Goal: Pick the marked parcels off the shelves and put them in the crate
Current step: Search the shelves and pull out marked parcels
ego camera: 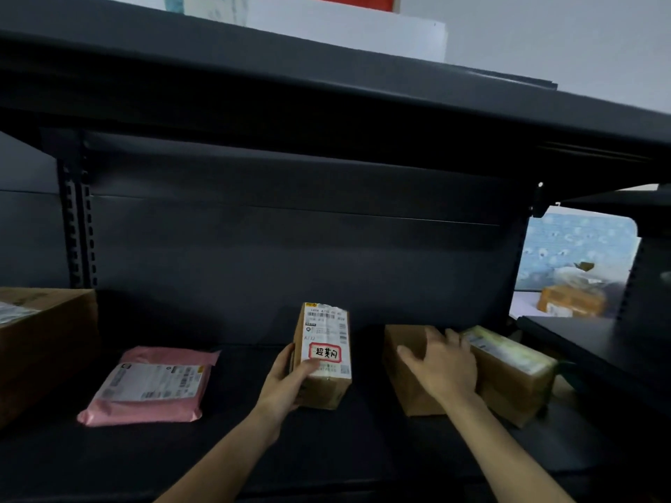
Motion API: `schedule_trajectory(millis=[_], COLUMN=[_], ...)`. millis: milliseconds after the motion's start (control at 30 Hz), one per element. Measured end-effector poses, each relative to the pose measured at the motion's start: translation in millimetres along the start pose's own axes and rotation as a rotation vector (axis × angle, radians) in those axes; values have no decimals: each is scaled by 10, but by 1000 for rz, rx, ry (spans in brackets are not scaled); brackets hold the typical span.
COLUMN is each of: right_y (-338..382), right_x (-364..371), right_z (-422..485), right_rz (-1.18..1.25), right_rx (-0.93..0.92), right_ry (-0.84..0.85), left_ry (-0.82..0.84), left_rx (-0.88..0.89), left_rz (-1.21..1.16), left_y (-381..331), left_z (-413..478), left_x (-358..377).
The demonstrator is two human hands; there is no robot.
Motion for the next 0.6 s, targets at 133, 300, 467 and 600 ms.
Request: schedule_trajectory(millis=[133,300,467,600], right_y=[-159,-256,-150,-145], right_x=[299,225,440,618], right_z=[-48,-33,-227,-344], right_rz=[-98,187,1104,1121], right_rx=[135,229,509,626], right_ry=[348,299,324,428], left_ry=[-16,-25,-47,-53], left_rx=[-21,-25,-38,-46], left_rz=[-3,12,13,27], left_y=[42,24,37,32], left_z=[28,33,35,41], left_x=[71,39,43,11])
Point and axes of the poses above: each hand's wrist, its own z-axis towards the middle knuckle, its own x-axis out of the palm, y = z × x, the point moved 9 cm from there along z, towards the middle knuckle, and after that the axes turned 6 degrees about -y, right-handed, at the moved point
